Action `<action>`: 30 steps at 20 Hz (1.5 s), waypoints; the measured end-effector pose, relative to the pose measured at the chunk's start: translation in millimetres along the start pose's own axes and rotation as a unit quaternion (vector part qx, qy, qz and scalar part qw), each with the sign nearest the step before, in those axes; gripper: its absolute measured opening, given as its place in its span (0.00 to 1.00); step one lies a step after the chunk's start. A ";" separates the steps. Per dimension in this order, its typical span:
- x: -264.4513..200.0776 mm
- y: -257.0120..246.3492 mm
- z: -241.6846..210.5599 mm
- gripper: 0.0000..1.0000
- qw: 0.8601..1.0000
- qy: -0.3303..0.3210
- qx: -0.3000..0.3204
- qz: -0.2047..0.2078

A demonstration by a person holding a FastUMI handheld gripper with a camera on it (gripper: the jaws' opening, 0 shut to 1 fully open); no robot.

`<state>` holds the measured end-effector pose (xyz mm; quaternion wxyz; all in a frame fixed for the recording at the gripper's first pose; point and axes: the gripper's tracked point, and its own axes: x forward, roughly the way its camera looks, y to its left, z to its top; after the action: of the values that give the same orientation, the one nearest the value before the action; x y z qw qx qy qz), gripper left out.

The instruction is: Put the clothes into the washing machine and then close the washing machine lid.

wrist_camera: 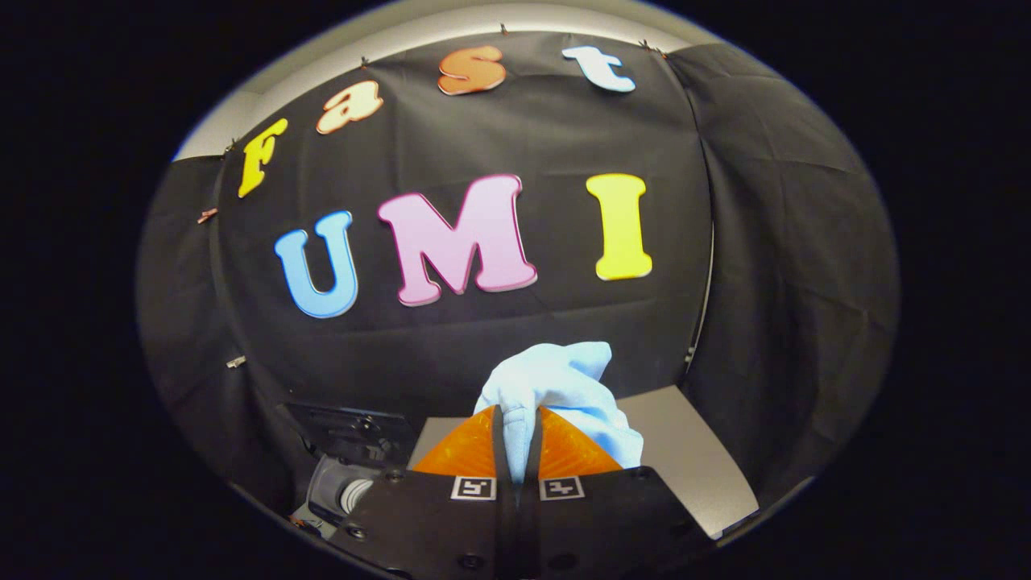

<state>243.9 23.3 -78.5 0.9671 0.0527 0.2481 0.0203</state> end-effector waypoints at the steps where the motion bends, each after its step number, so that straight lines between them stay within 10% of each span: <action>1: -10.6 12.5 11.1 0.05 1.000 -0.016 -0.004 0.009; 15: -36.8 270.8 23.3 0.05 0.969 -0.048 -0.037 0.238; 30: 87.1 378.7 -211.1 0.05 0.927 0.126 -0.116 0.335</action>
<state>213.4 424.7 -261.6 0.8643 0.0172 0.3316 0.3777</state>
